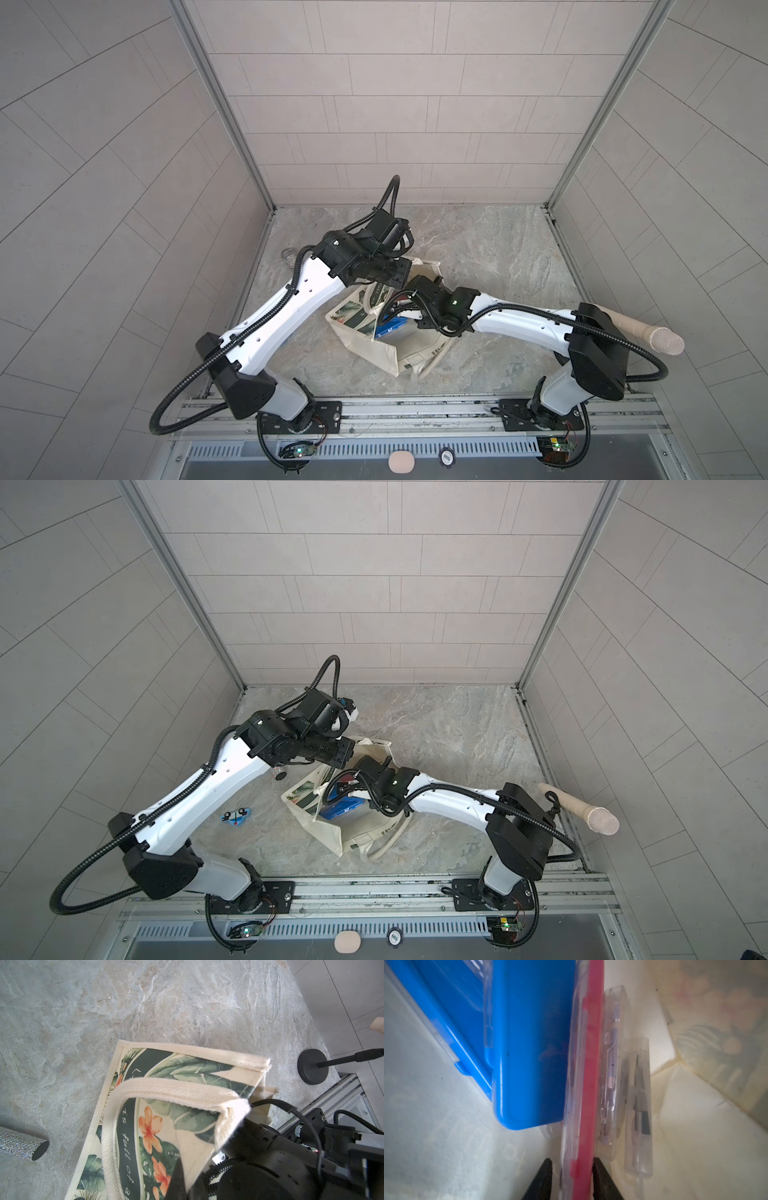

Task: Take out the compass set from the canvas bag
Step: Pick up the compass set from the canvas bag.

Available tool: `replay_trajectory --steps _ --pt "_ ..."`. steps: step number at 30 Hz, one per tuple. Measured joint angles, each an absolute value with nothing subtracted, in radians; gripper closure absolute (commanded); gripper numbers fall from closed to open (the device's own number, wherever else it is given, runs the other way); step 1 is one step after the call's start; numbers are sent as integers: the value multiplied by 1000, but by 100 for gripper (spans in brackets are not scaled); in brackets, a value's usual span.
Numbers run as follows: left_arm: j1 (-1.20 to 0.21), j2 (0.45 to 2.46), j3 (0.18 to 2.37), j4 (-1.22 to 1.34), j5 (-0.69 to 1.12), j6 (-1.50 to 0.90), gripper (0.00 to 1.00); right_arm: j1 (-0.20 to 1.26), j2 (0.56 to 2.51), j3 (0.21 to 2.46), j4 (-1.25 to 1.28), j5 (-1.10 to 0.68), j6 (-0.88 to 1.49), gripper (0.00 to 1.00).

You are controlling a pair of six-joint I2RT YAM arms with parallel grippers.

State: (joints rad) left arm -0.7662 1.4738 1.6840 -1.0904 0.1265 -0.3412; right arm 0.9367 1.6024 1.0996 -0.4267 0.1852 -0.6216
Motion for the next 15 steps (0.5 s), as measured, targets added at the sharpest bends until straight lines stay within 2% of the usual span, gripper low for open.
replay_trajectory --steps 6,15 --pt "-766 1474 1684 -1090 126 -341 100 937 1582 1097 -422 185 -622 71" --pt "-766 1474 1684 -1087 123 -342 100 937 1395 1058 -420 190 -605 73"
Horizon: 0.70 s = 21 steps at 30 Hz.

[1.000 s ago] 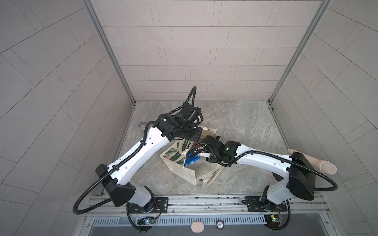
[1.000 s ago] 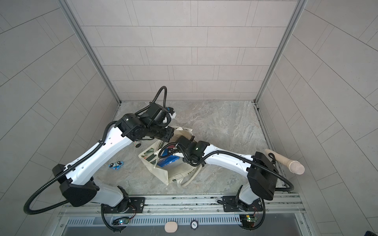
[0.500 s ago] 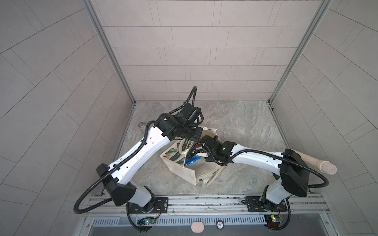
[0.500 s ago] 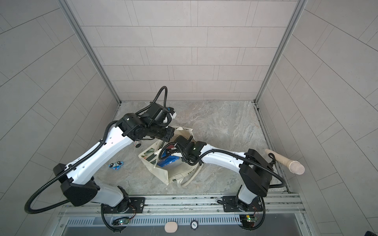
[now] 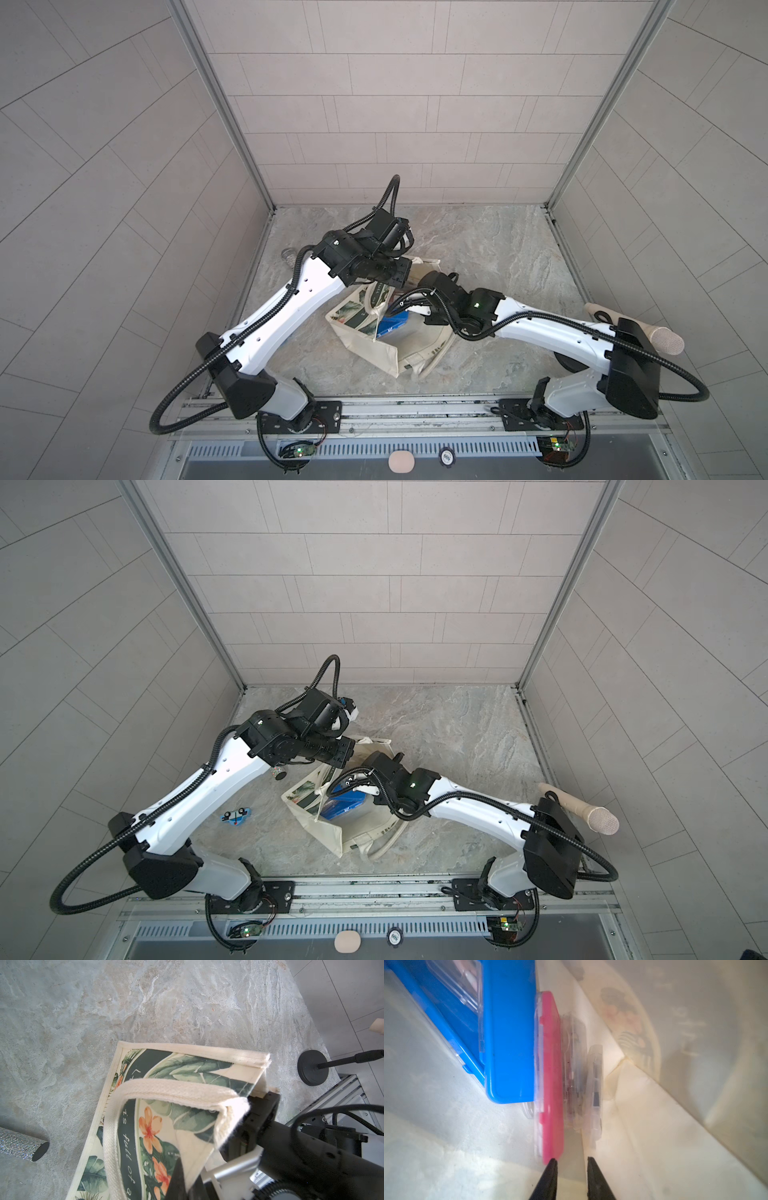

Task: Take out the compass set from the canvas bag
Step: Pick up the compass set from the canvas bag.

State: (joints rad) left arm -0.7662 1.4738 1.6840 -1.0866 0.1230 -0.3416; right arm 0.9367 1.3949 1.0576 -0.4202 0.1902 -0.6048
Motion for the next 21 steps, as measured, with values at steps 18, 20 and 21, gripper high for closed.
replay_trajectory --steps 18,20,21 --pt "-766 1474 1684 -1085 128 -343 100 937 1411 976 -417 128 -592 45" --pt "-766 1474 1684 -1085 129 -343 100 937 1454 995 -413 128 -592 46" --pt "-766 1474 1684 -1085 129 -343 100 937 1476 1006 -410 129 -592 46"
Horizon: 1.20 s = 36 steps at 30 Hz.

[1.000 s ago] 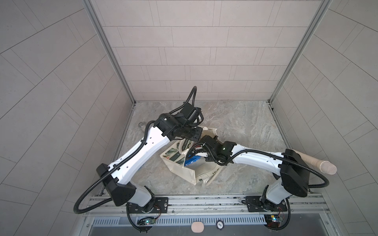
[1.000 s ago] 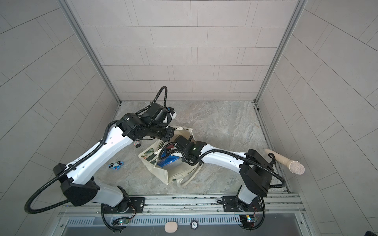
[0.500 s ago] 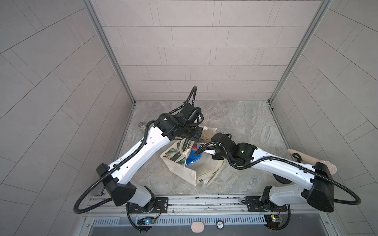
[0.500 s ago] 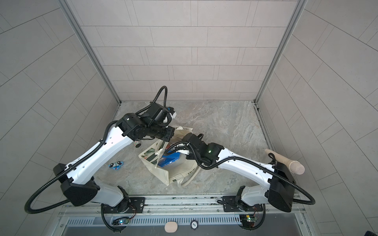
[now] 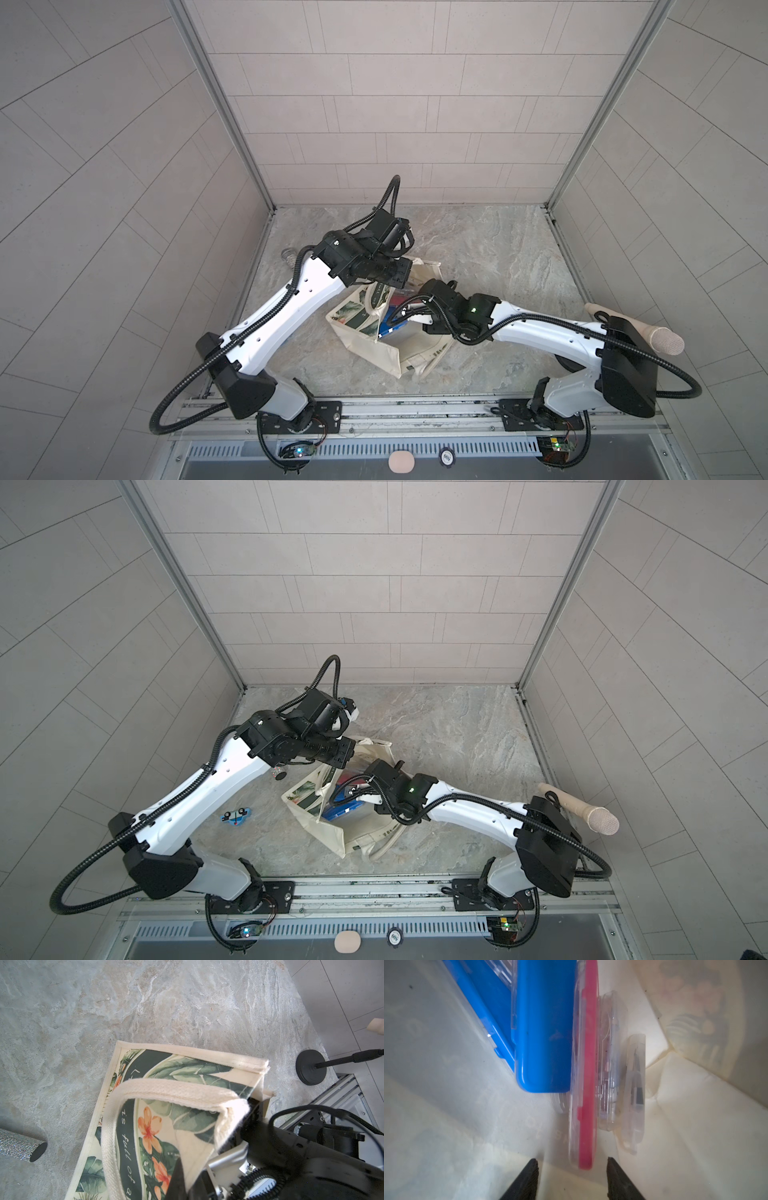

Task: Take out the compass set from the canvas bag
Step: Pick up the compass set from the canvas bag.

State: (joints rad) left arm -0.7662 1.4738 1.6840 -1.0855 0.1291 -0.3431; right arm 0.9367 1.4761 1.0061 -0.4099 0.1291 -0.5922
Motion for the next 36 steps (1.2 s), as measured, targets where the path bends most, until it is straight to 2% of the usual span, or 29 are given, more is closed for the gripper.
replay_trajectory --steps 5,10,20,27,36 --pt "-766 1474 1684 -1086 130 -343 100 937 1552 1056 -396 142 -595 49" --pt "-766 1474 1684 -1089 129 -343 100 937 1588 1082 -385 160 -605 63" --pt "-766 1474 1684 -1089 130 -343 100 937 1568 1072 -364 181 -610 81" --pt "-766 1474 1684 -1089 130 -343 100 937 1533 1072 -366 181 -610 87" --pt "-766 1474 1684 -1087 129 -343 100 939 1407 1027 -388 161 -617 83"
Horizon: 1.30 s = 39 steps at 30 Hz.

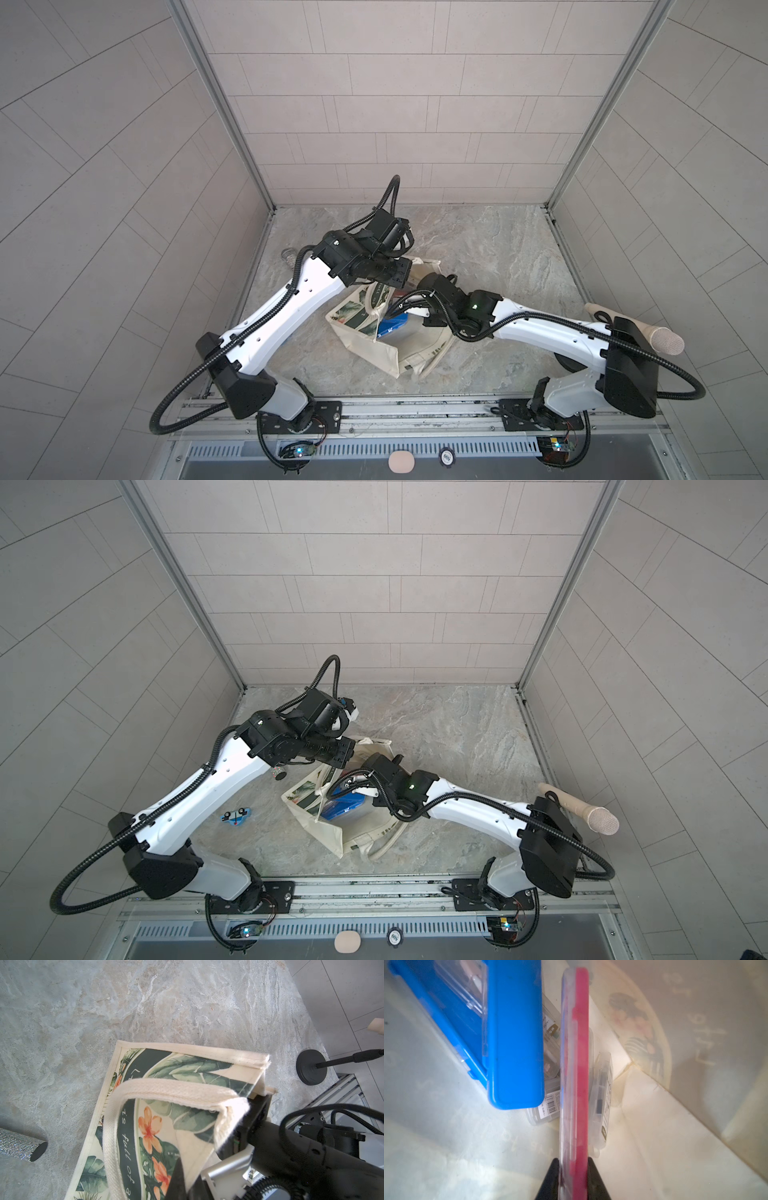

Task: Take out the compass set from the canvas bag
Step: Pick up the compass set from the canvas bag, then place the compass set at the center of the board.

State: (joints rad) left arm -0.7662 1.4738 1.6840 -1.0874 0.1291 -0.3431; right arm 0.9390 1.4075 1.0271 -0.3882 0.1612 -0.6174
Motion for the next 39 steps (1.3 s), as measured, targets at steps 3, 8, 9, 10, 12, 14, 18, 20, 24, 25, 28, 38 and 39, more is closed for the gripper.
replay_trajectory --steps 3,8,9,10,12,14,18,20,24,25,28,38,39 --pt "-766 1474 1684 -1087 130 -343 100 945 1342 1011 -419 157 -622 83" --pt "-766 1477 1684 -1085 130 -343 100 954 1190 958 -467 134 -624 82" --pt "-766 1477 1684 -1085 130 -343 100 955 1152 949 -482 128 -617 82" --pt "-766 1478 1684 -1085 130 -343 100 955 1126 942 -490 123 -609 82" --pt "-766 1480 1684 -1083 131 -342 100 955 1063 928 -510 110 -595 82" --pt "-766 1480 1684 -1082 131 -342 100 955 1009 909 -527 93 -585 82" --pt "-766 1480 1684 -1082 132 -342 100 955 908 863 -554 84 -545 82" --pt "-766 1480 1684 -1082 133 -341 100 955 863 850 -567 87 -523 82" --pt "-766 1480 1684 -1082 133 -340 100 955 781 844 -582 106 -485 81" --pt "-766 1480 1684 -1082 133 -340 100 955 765 844 -581 113 -479 81" --pt "-766 1480 1684 -1082 133 -339 100 953 732 845 -581 138 -462 81" --pt "-766 1480 1684 -1081 132 -340 100 795 730 881 -570 134 -388 81" --pt "-766 1480 1684 -1081 131 -340 100 770 733 889 -566 122 -380 82"
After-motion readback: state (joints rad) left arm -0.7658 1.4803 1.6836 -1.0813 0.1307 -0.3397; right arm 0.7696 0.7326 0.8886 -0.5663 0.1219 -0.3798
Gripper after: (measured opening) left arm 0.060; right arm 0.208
